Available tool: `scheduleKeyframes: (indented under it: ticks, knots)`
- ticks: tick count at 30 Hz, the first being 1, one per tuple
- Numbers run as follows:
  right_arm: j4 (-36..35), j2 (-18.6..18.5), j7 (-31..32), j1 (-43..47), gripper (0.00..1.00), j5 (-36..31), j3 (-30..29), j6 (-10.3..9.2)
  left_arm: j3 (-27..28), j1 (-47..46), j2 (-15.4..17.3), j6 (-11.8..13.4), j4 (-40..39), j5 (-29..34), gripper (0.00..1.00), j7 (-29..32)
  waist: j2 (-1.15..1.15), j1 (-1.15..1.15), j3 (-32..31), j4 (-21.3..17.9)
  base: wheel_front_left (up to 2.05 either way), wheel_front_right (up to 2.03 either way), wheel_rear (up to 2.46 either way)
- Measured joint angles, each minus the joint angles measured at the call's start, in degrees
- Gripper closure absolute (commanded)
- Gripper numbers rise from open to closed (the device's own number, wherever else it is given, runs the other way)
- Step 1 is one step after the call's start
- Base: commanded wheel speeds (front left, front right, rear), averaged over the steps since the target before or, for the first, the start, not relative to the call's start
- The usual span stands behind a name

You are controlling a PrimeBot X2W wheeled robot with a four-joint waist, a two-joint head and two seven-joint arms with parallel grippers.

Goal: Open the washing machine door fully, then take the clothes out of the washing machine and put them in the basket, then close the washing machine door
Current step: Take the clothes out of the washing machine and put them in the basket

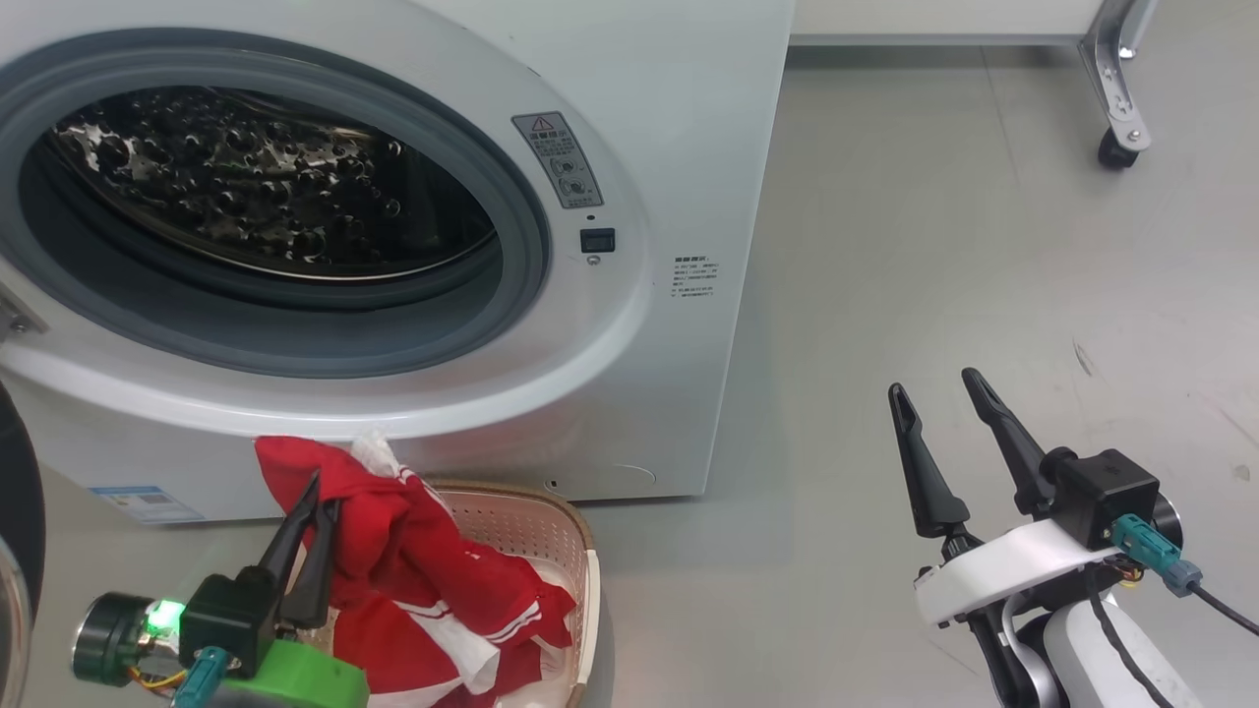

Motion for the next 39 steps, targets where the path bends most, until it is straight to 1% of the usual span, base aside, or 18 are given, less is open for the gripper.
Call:
scheduleKeyframes:
  ticks: [9, 20, 24, 31, 39]
  knots:
    - [-1.3, -0.4, 1.1, -0.3, 0.00, -0.2, 0.5, 0.00, -0.3, 0.0, 1.3, -0.2, 6.3, 0.4, 1.00, 0.6, 0.00, 0.00, 2.7, -1.5, 0.00, 0.00, 0.00]
    - [-2.1, -0.3, 1.3, -2.0, 0.00, -0.5, 0.8, 0.00, -1.2, -3.0, 2.2, -0.5, 14.7, 1.6, 1.00, 3.0, 0.00, 0.00, 6.1, -5.0, 0.00, 0.00, 0.00]
    - [-2.3, -0.3, 1.3, -2.4, 0.00, -0.5, 0.7, 0.00, -2.1, -5.0, 2.3, -0.8, 16.5, 1.6, 1.00, 3.1, 0.00, 0.00, 7.3, -6.3, 0.00, 0.00, 0.00]
    - [-2.4, 0.1, 1.3, -3.1, 0.00, -0.5, 0.7, 0.00, -4.6, -8.2, 2.0, -1.4, 22.0, 2.4, 1.00, 4.8, 0.00, 0.00, 9.6, -8.7, 0.00, 0.00, 0.00]
    - [-2.4, 0.2, 1.0, -3.9, 0.00, -0.5, 0.6, 0.00, -4.9, -11.2, 1.4, -1.5, 28.1, 1.9, 1.00, 6.4, 0.00, 0.00, 11.2, -10.6, 0.00, 0.00, 0.00]
